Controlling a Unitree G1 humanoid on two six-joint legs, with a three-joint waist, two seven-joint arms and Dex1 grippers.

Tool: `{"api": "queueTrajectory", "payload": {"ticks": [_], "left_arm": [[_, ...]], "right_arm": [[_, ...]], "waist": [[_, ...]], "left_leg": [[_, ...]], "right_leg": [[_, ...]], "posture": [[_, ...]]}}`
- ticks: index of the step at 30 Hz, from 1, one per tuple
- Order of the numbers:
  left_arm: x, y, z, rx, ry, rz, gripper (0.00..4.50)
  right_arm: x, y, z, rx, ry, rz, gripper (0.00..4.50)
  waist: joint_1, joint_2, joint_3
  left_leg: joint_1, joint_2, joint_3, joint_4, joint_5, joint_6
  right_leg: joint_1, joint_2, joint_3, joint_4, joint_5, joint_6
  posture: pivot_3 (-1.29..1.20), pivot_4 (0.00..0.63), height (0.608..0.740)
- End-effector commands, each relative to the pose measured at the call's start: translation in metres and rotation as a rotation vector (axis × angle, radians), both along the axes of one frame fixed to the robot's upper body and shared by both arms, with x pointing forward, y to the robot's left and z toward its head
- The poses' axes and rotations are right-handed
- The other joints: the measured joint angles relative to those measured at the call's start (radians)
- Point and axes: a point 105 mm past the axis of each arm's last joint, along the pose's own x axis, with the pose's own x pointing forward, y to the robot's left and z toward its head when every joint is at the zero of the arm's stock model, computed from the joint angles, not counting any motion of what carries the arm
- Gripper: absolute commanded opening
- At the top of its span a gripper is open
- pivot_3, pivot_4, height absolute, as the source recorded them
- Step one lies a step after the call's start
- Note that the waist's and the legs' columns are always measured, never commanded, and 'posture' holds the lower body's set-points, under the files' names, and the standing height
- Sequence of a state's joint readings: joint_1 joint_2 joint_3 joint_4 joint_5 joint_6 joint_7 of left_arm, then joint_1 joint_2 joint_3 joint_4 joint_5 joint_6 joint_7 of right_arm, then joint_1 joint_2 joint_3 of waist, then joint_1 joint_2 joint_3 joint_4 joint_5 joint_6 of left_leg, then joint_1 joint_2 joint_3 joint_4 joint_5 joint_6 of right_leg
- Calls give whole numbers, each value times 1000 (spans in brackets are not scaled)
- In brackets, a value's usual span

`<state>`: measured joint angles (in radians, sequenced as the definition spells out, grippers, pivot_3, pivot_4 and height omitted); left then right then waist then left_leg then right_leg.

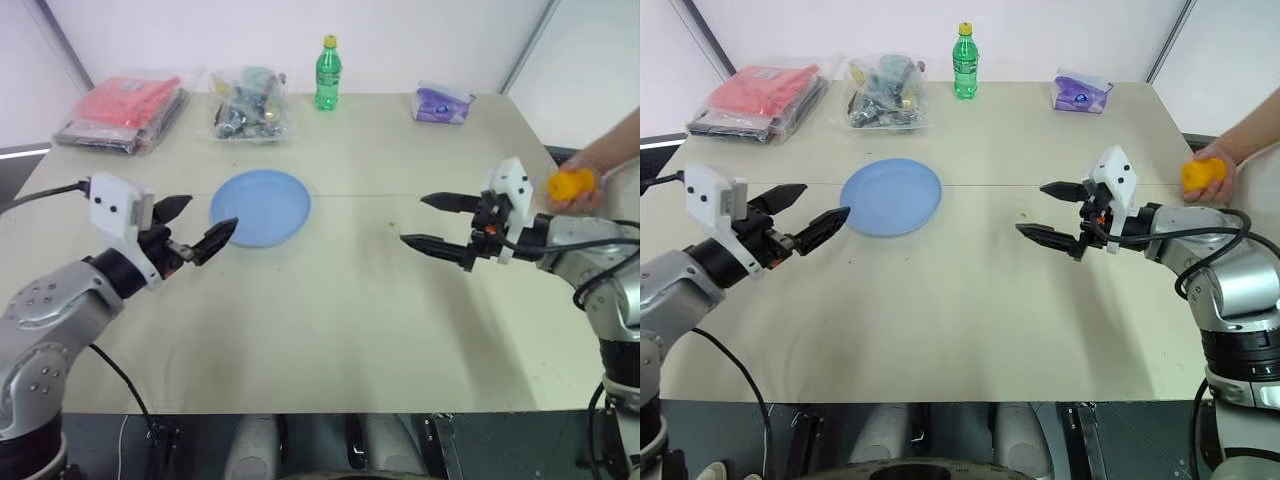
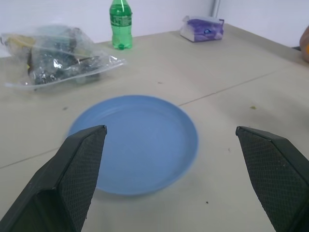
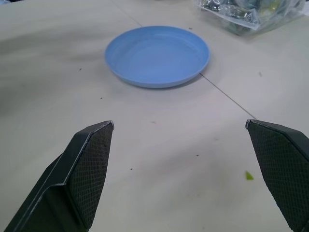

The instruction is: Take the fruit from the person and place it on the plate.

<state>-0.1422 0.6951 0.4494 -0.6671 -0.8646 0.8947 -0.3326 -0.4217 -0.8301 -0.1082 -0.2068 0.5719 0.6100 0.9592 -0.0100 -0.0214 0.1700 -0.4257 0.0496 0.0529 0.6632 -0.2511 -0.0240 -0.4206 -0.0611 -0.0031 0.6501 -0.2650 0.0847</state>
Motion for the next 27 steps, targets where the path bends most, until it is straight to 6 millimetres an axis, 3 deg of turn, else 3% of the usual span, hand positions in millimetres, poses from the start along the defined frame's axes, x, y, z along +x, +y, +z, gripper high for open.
{"api": "queueTrajectory", "payload": {"ticks": [1,22,27], "left_arm": [[-3,7,9,0,-42,1,4500],[3,0,9,-14,-65,-21,4500],[5,-1,12,-17,-76,-19,4500]], "right_arm": [[-3,3,12,9,-50,11,4480],[-3,3,19,-11,-64,-22,4480],[0,-5,11,1,-58,-16,4480]], "waist": [[0,0,0],[0,0,0],[2,0,0]], "left_leg": [[0,0,0,0,0,0],[0,0,0,0,0,0],[0,0,1,0,0,0]], "right_leg": [[0,0,0,0,0,0],[0,0,0,0,0,0],[0,0,0,0,0,0]], "posture": [[0,150,731],[0,150,731],[0,150,731]]}}
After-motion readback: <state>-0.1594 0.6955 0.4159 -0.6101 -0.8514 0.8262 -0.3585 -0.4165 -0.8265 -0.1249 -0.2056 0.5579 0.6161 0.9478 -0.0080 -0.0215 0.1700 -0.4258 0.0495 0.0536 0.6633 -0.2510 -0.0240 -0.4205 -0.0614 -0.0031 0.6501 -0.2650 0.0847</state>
